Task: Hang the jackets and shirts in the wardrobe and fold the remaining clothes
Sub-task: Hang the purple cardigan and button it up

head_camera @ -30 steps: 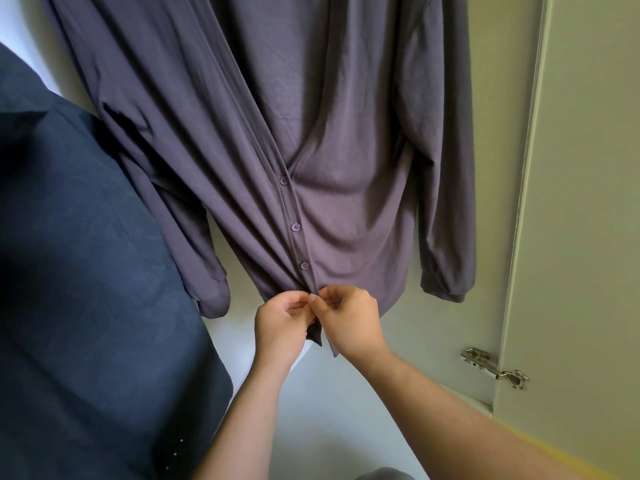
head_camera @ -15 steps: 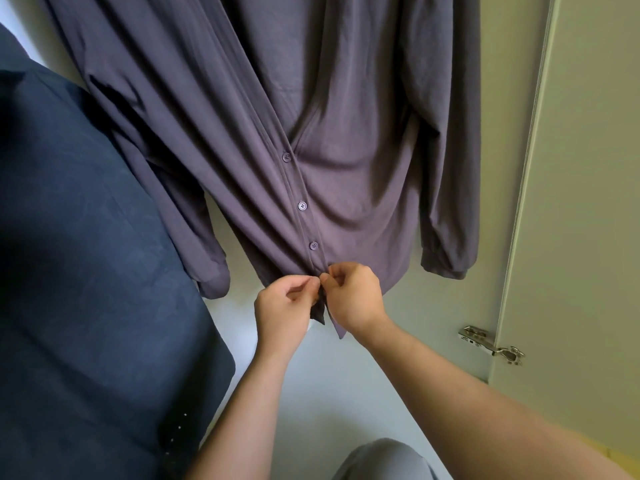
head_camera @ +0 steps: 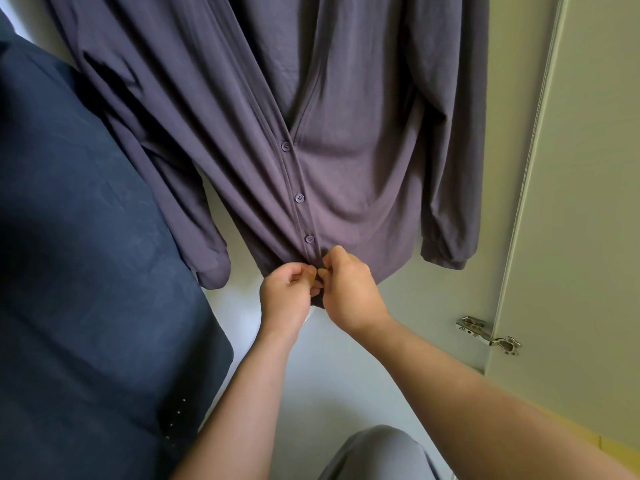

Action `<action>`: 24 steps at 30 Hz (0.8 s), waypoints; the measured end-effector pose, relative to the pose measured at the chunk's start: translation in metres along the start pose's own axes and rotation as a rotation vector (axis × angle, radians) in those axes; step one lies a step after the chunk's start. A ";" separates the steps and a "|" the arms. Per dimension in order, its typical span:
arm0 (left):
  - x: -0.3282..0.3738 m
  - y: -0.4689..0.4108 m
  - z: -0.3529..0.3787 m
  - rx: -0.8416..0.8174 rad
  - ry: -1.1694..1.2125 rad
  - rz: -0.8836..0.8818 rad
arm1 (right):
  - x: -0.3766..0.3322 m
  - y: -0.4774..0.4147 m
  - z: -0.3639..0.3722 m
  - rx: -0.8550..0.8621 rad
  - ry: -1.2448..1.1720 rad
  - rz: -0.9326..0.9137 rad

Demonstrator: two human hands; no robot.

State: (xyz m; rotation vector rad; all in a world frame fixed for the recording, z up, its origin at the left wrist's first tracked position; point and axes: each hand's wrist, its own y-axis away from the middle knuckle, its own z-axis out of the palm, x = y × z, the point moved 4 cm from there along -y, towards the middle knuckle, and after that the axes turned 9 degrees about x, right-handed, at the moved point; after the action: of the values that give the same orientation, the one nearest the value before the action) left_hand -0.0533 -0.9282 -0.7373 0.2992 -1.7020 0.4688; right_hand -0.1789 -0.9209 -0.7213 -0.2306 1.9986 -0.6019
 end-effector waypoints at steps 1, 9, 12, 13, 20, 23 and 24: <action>0.000 -0.001 0.000 -0.004 0.028 -0.020 | 0.001 -0.001 0.000 -0.001 0.012 -0.010; 0.004 -0.004 -0.005 -0.046 0.128 -0.107 | 0.013 -0.006 0.002 0.018 -0.041 0.058; 0.009 -0.005 -0.008 -0.035 0.164 -0.060 | 0.028 -0.001 0.004 -0.030 -0.054 0.172; 0.011 -0.005 -0.008 -0.044 0.172 -0.051 | 0.033 0.001 0.005 -0.048 -0.066 0.224; 0.006 -0.007 -0.005 -0.027 0.198 -0.060 | 0.037 0.011 0.015 -0.148 -0.254 0.364; 0.004 -0.006 -0.006 -0.081 0.212 -0.032 | 0.035 0.012 0.018 -0.161 -0.285 0.375; 0.004 -0.005 -0.006 -0.117 0.204 -0.016 | 0.034 0.011 0.018 -0.161 -0.277 0.370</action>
State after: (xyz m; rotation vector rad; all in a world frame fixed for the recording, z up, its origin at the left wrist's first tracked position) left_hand -0.0465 -0.9301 -0.7320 0.1738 -1.5200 0.3730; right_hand -0.1792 -0.9306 -0.7606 -0.0339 1.7609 -0.1628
